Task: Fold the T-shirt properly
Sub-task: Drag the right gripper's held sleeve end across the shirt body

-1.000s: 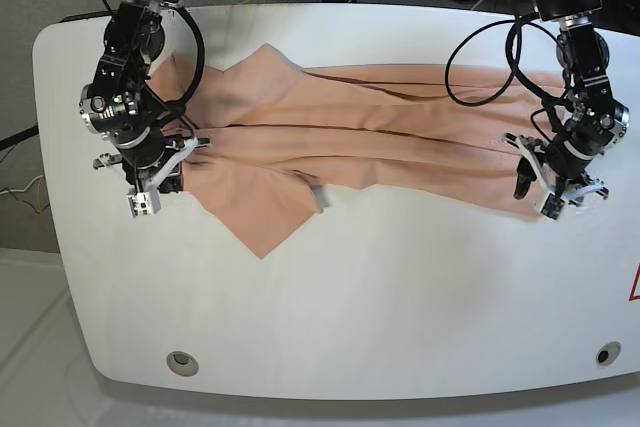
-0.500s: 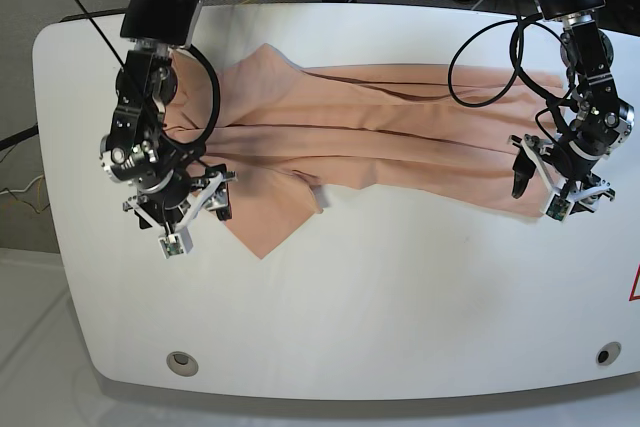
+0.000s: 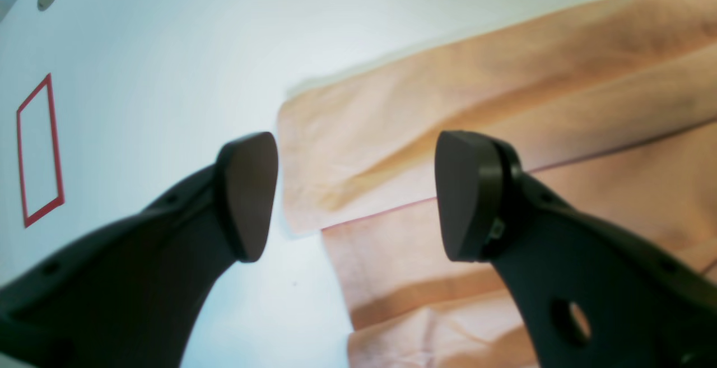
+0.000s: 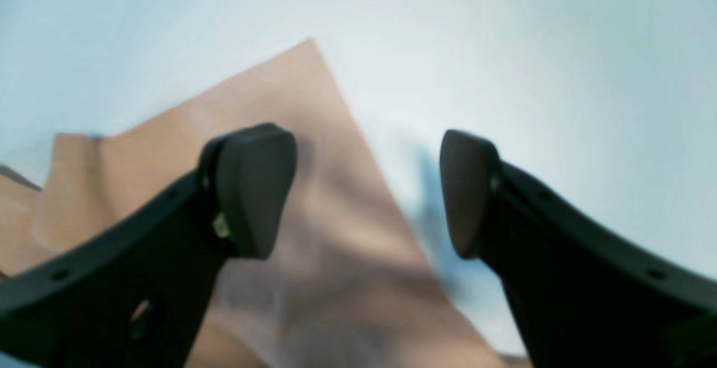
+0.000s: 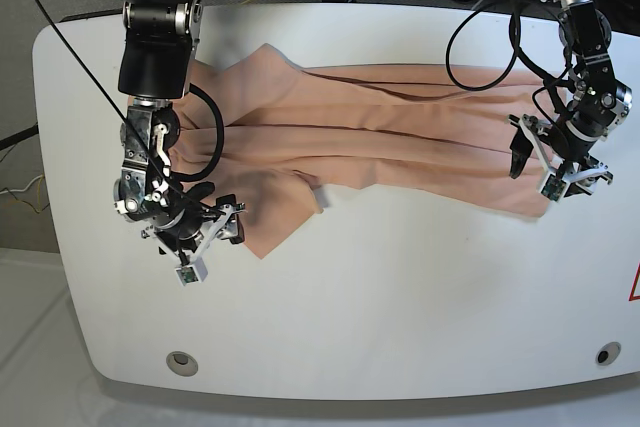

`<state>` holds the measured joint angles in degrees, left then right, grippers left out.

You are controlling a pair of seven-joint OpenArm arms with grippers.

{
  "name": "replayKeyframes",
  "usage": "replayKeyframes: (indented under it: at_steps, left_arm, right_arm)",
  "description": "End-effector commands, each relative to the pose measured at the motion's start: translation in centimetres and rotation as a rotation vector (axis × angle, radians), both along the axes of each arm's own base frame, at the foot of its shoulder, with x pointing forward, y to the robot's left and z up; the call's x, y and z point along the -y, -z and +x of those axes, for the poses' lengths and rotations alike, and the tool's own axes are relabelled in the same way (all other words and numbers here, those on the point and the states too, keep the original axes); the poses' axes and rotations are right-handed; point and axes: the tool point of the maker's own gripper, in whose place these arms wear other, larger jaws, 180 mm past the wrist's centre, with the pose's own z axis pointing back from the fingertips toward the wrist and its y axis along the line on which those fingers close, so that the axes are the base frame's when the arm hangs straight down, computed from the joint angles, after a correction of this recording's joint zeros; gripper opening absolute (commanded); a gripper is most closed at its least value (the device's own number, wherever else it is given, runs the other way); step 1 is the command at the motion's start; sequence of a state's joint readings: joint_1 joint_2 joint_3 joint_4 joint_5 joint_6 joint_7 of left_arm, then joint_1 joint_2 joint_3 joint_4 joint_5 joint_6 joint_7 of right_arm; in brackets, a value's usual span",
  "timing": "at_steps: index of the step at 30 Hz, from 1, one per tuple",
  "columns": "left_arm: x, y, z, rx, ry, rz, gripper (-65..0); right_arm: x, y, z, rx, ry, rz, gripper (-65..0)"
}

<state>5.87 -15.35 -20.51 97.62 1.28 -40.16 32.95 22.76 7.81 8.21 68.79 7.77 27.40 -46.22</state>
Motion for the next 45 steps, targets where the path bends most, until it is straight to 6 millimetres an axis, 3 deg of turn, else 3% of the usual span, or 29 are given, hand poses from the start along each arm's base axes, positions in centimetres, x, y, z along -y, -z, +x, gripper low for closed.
replayKeyframes:
  at_steps: [1,9,23,31,41,45]
  left_arm:
    - [-0.1,-1.6,0.8,0.054,0.010,0.003,-23.0]
    - [-2.0,-2.2,0.5,0.071,-0.047,0.007,-23.0]
    - [-2.4,-2.3,0.5,0.073,-0.056,0.011,-23.0]
    - [-2.6,-2.4,0.4,0.075,-0.062,0.010,-23.0]
    - [-2.6,-2.3,0.4,0.073,-0.062,0.011,-23.0]
    - [-2.6,-2.3,0.4,0.073,-0.062,0.011,-23.0]
  right_arm:
    - [-0.1,-0.4,1.3,0.027,-0.001,0.019,-23.8]
    - [-0.4,2.2,1.1,-0.012,0.010,0.057,-23.8]
    - [0.1,4.2,0.9,-0.052,0.028,0.080,-24.1]
    - [-2.5,5.9,-0.9,-0.100,-0.063,0.043,-24.2]
    - [-5.6,5.6,-2.1,-0.065,-0.106,0.065,-24.7]
    - [-5.6,5.7,-2.2,-0.067,-0.107,0.064,-33.5]
